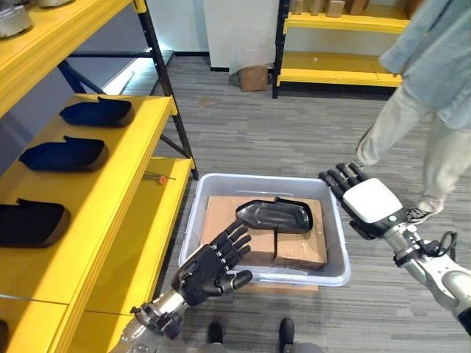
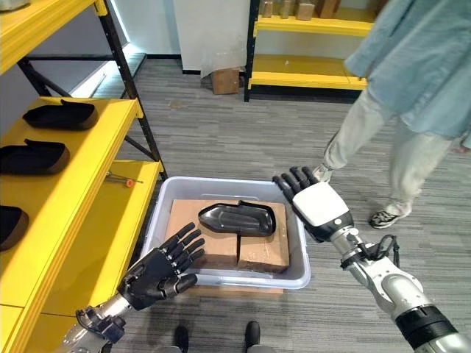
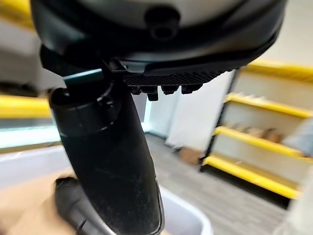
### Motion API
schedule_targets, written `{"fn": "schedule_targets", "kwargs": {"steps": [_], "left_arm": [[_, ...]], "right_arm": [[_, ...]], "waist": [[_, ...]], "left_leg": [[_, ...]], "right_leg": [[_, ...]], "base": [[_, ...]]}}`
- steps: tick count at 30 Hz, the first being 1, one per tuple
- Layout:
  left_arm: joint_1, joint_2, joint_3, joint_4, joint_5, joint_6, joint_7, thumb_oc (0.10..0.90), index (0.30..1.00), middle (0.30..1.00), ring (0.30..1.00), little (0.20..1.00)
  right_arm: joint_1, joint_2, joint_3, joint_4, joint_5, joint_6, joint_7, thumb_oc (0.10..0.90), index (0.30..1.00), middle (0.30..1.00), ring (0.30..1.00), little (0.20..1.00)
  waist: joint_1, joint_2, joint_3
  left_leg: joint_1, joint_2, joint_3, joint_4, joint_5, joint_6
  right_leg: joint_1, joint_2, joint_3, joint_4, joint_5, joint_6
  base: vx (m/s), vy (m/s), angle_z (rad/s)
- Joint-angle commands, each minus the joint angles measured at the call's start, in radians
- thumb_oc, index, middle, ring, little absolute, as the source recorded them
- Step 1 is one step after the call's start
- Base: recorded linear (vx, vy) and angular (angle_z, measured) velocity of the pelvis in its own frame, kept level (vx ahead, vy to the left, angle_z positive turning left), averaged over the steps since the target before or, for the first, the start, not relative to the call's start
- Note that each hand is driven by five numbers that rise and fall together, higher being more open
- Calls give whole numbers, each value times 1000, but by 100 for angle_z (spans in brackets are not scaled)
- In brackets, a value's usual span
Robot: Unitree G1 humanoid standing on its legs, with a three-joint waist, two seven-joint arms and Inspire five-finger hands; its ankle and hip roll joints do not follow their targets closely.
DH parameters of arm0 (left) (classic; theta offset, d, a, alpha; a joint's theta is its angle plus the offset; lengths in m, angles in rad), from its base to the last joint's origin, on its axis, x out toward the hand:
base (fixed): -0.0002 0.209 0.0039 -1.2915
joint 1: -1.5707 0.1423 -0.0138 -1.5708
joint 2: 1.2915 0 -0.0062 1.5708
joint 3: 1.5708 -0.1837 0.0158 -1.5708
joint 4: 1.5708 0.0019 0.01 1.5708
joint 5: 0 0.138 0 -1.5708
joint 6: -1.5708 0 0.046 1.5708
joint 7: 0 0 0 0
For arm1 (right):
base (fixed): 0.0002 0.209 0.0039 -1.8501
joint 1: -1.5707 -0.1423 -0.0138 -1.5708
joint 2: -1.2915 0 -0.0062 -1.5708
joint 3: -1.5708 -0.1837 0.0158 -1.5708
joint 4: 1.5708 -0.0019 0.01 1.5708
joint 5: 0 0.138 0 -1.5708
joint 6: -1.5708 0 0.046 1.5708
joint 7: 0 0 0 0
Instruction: Move parts from the plastic box to the shelf.
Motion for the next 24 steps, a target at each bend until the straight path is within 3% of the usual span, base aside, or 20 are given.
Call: {"fn": "schedule_targets", "kwargs": {"steps": [1,7,8,10,14,17,24], "left_arm": [[-96,19,-21,-70,-50,-62,-39,900,1000,1000,1000,1000],[-125,7,-28,-64,-52,-82,-33,900,1000,1000,1000,1000],[-133,1,-30,-62,-47,-87,-33,900,1000,1000,1000,1000],[-136,-6,-30,-62,-42,-92,-37,900,1000,1000,1000,1000],[-156,-21,-33,-54,-36,-96,-45,900,1000,1000,1000,1000],[-182,-31,-37,-44,-35,-91,-50,900,1000,1000,1000,1000],[-193,-38,-40,-40,-36,-75,-65,900,1000,1000,1000,1000]], "right_arm": [[-189,-77,5,14,15,8,-30,900,1000,1000,1000,1000],[-304,-56,90,65,34,31,2,900,1000,1000,1000,1000],[-326,-41,118,110,74,86,45,900,1000,1000,1000,1000],[-339,-24,141,165,134,131,52,900,1000,1000,1000,1000],[-388,58,160,338,217,250,14,900,1000,1000,1000,1000],[-430,121,165,464,143,288,-45,900,1000,1000,1000,1000],[-487,123,213,545,74,335,-66,900,1000,1000,1000,1000]], "waist": [[40,-9,-3],[54,4,51],[62,9,66],[69,12,77],[82,25,98],[92,41,108],[104,57,105]], "left_leg": [[-37,49,-6,39,-16,-19],[-77,63,-30,52,0,-29],[-91,69,-37,53,8,-34],[-102,73,-44,55,15,-37],[-120,77,-57,58,28,-43],[-129,76,-67,60,34,-46],[-137,70,-78,65,39,-49]], "right_leg": [[1,-26,-1,87,-123,32],[-39,-10,-16,117,-137,13],[-52,-5,-24,123,-139,7],[-60,-1,-31,127,-140,2],[-76,4,-44,139,-143,-8],[-81,5,-52,148,-149,-16],[-85,1,-59,163,-155,-21]], "base": [[-50,-57,5],[-80,-80,6],[-87,-82,13],[-75,-81,12],[-43,-50,8],[-13,-13,2],[4,-2,0]]}}
